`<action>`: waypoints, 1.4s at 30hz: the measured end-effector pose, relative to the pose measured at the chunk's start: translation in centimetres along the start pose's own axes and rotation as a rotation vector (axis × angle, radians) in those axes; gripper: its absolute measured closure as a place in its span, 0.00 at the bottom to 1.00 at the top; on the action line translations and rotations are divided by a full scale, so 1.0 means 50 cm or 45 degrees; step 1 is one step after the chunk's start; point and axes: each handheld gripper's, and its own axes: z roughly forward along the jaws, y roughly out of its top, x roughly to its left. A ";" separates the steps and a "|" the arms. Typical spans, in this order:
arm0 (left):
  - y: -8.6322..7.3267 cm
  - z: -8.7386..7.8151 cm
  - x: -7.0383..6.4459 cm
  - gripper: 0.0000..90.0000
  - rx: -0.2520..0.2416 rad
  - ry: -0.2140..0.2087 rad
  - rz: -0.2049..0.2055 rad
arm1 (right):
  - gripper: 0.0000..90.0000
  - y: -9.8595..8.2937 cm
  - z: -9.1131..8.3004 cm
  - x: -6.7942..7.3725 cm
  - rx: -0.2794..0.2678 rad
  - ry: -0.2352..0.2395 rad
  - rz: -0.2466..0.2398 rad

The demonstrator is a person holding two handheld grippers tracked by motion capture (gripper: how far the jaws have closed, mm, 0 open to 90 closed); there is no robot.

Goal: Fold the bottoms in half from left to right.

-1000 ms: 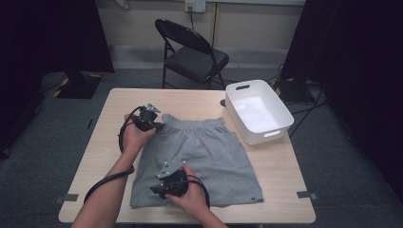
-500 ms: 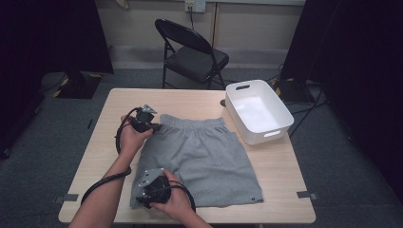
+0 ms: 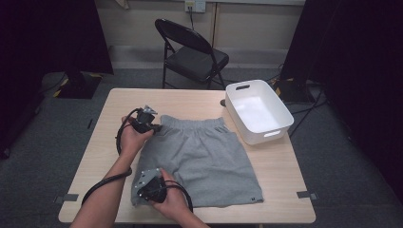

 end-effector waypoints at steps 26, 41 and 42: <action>0.046 -0.043 -0.002 0.98 -0.010 0.014 -0.024 | 1.00 -0.006 -0.138 -0.049 -0.217 0.036 0.209; 0.022 -0.098 0.037 0.98 0.012 0.038 -0.019 | 1.00 0.055 -0.139 -0.039 -0.282 0.085 0.205; 0.019 -0.104 0.041 0.98 0.015 0.043 -0.017 | 1.00 0.060 -0.137 -0.036 -0.286 0.097 0.206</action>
